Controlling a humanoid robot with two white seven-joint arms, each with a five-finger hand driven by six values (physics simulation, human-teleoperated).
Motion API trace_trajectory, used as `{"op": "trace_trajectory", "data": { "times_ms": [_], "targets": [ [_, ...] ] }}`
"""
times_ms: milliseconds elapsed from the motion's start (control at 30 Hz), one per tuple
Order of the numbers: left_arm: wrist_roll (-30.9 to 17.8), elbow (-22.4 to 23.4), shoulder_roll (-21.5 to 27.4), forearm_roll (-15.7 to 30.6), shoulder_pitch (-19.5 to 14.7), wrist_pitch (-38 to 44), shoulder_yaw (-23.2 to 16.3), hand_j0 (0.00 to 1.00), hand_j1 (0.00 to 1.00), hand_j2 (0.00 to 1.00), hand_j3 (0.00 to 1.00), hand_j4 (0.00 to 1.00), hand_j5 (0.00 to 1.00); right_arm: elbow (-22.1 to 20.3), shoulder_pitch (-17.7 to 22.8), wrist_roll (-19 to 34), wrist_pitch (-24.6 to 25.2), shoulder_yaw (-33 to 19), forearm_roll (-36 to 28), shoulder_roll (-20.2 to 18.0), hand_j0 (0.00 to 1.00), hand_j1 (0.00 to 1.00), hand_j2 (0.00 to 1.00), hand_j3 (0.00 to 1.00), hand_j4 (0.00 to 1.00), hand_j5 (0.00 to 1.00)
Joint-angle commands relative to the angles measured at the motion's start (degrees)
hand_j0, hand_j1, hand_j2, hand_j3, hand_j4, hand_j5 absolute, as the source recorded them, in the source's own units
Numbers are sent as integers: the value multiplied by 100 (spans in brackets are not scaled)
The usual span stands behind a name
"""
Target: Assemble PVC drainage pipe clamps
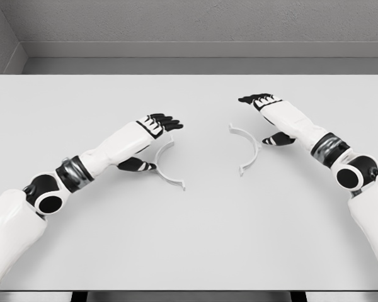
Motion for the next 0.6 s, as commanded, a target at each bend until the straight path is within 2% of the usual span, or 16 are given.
{"op": "trace_trajectory", "data": {
  "times_ms": [0,200,567],
  "targets": [
    [3,60,12,29,0,1,48,100,100,100,100,100,100,60,0,-3,6,-13,-23,-3,100,100,100,100,100,100],
    [3,333,20,12,35,1,39,100,100,100,100,100,100,60,9,-3,6,40,-23,6,100,100,100,100,100,100],
    [3,333,-6,-6,35,1,21,100,100,100,100,100,100,7,18,-3,129,154,56,208,100,100,100,100,100,100]
  ]
}}
